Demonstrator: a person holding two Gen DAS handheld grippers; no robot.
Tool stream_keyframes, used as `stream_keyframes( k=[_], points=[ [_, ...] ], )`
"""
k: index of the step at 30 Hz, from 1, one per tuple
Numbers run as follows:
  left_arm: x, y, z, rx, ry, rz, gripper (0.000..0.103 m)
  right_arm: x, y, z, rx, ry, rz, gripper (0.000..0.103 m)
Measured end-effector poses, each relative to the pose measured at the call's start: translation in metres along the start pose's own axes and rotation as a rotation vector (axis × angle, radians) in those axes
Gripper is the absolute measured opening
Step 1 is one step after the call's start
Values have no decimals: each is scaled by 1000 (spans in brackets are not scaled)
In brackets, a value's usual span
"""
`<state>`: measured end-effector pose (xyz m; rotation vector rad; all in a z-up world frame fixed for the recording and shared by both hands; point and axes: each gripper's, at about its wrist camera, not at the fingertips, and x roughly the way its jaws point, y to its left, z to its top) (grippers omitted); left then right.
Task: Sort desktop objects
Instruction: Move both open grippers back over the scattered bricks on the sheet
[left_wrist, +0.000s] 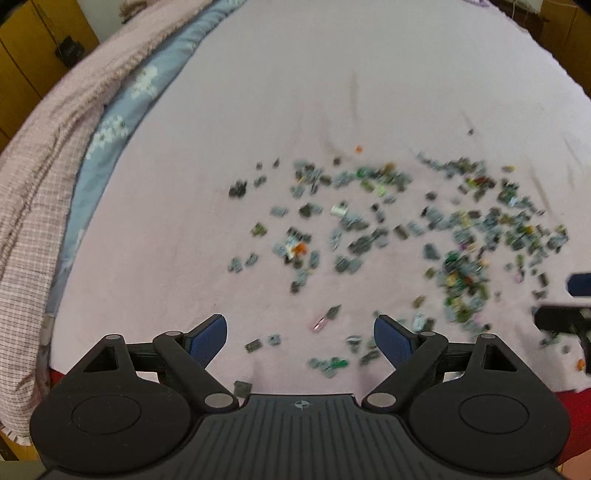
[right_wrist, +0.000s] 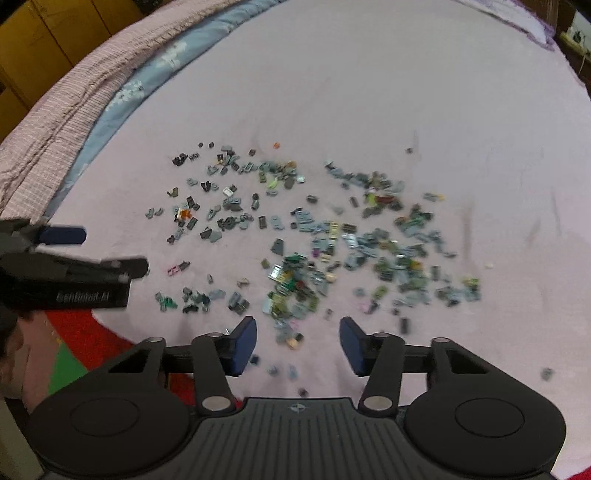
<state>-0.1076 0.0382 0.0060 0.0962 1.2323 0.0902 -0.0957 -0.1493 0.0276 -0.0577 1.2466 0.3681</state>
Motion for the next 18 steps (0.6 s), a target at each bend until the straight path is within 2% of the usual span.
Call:
stream_keyframes(
  k=[5, 13, 16, 18],
  points=[
    [21, 15, -7, -5, 35, -16, 87, 51, 20, 22, -22, 12, -22, 45],
    [42, 28, -10, -51, 67, -36, 87, 110, 30, 49, -45, 30, -42, 36],
    [45, 25, -7, -30, 62, -48, 87, 125, 31, 55, -53, 40, -52, 34],
    [45, 16, -1, 27, 33, -64, 87, 131, 31, 56, -58, 46, -57, 34]
  ],
)
